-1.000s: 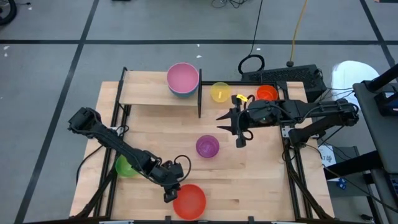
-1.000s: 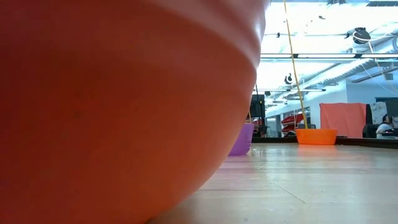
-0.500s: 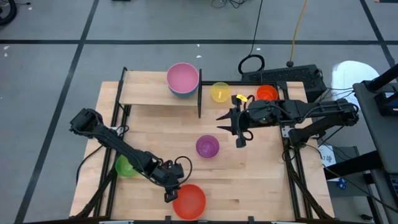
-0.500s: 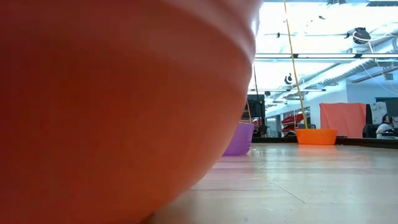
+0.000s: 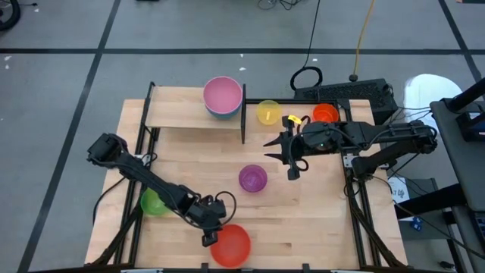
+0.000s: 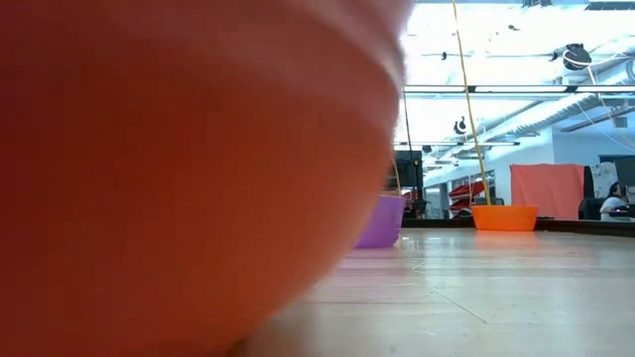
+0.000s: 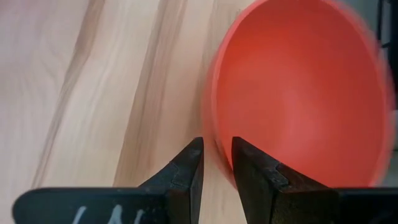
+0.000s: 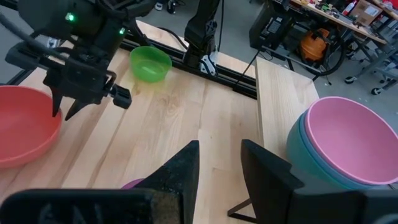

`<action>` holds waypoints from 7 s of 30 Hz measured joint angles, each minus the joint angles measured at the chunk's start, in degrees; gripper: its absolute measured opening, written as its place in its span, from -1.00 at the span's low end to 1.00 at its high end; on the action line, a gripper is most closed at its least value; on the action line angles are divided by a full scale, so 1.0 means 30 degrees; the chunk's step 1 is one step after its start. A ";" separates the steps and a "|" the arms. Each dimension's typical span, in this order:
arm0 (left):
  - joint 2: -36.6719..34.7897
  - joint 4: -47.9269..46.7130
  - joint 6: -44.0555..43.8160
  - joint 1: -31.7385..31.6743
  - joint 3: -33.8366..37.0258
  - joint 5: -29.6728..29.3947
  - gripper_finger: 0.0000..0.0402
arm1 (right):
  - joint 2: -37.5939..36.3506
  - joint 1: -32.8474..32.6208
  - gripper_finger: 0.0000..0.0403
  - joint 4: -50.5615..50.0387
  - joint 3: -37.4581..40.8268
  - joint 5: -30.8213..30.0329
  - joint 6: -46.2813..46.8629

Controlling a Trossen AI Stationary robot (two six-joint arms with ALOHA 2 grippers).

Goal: Place and stack bowls onto a shelf
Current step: Stack the orange bowl on top of the pink bowl on the shelf, then put the green bowl on the shelf

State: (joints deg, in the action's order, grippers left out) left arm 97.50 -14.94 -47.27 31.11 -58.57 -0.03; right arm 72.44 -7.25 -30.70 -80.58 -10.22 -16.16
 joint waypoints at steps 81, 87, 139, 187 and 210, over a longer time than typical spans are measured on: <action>-0.2606 -1.2944 1.5871 -2.5368 -1.3792 0.1546 -0.95 | -0.4619 0.0022 -0.43 0.0376 -0.0007 -0.0175 -0.3868; -0.1261 -1.2961 1.6942 -2.5359 -1.3792 0.1582 -0.95 | -0.4619 0.0022 -0.43 0.1027 -0.0007 -0.0175 -0.3897; -0.7775 -2.2312 1.4057 -1.5770 -1.3777 0.1712 -0.43 | 0.1718 0.0029 -0.43 -0.7014 0.0000 0.2484 -0.2391; -1.1258 -1.6159 -1.7138 0.0318 0.3751 0.2137 -0.43 | 0.0058 0.0022 -0.43 -0.1260 0.0000 0.1362 -0.1843; -1.1258 -1.1401 -1.8986 0.1661 0.8121 0.2002 -0.43 | 0.0058 0.0029 -0.43 -0.1260 0.0000 0.1406 -0.1843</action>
State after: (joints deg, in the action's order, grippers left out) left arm 63.72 -49.14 -104.22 36.10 -34.20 5.98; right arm 72.62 -7.16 -34.48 -80.58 -6.00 -21.69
